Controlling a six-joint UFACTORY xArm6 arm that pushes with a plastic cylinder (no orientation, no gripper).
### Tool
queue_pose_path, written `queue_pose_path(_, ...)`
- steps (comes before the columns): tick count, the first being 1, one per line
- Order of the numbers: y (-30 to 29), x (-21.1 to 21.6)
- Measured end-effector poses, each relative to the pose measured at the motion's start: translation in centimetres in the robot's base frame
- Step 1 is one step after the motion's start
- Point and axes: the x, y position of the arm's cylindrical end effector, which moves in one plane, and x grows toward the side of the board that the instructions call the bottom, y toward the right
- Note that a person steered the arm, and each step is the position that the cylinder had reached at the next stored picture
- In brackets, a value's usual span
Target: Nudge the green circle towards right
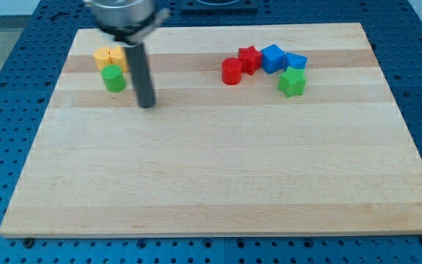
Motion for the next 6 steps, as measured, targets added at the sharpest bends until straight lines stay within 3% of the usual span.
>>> queue_pose_path(1,-6.7,-0.2)
queue_pose_path(3,-13.2,-4.2)
queue_pose_path(4,-13.4,-6.1)
queue_pose_path(6,-7.2,-4.4)
